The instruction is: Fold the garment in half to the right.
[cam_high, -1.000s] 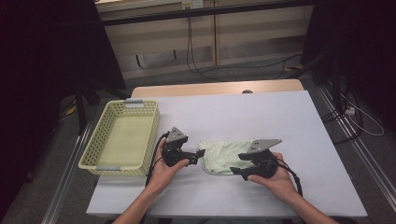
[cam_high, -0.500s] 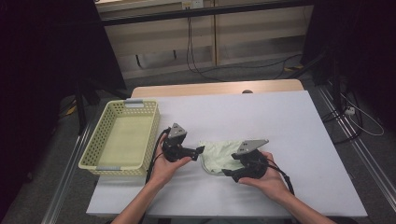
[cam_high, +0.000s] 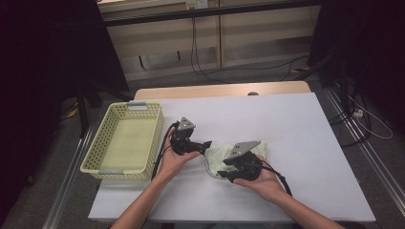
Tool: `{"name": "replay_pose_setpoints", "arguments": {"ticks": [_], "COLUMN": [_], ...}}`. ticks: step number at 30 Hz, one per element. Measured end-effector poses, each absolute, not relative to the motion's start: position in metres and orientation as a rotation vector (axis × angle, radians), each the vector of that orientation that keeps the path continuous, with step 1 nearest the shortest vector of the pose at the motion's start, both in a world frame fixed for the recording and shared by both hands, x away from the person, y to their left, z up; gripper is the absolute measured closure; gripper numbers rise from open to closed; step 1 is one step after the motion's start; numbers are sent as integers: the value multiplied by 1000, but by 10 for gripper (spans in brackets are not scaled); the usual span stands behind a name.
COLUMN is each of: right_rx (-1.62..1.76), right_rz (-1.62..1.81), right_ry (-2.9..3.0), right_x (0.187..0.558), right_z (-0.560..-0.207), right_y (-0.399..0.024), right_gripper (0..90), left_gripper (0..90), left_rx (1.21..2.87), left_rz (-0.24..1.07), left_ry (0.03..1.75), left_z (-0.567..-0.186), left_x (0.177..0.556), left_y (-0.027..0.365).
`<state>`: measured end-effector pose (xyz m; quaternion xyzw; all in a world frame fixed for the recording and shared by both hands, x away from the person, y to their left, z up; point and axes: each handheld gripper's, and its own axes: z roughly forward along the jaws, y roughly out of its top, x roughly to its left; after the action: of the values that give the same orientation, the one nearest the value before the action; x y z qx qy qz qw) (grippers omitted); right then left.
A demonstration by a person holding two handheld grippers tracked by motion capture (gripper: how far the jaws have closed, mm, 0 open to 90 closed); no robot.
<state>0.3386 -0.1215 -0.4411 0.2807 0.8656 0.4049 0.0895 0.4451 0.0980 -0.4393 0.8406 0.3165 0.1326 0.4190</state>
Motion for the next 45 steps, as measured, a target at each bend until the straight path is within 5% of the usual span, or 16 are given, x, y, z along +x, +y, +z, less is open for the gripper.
{"name": "replay_pose_setpoints", "arguments": {"ticks": [12, 39, 45], "right_rx": [800, 825, 846], "right_rz": [1137, 1120, 1091], "right_ry": [2615, 2576, 2570], "right_x": [338, 333, 332], "right_z": [-454, -460, -458], "right_y": [-91, -90, -87], "right_gripper": [613, 664, 672], "left_gripper": [118, 737, 781], "left_rx": [2120, 2165, 2160], "left_rz": [261, 38, 55], "left_ry": [834, 811, 822], "left_z": [-440, -460, -458], "left_x": [444, 439, 437], "left_y": [98, 89, 88]}}
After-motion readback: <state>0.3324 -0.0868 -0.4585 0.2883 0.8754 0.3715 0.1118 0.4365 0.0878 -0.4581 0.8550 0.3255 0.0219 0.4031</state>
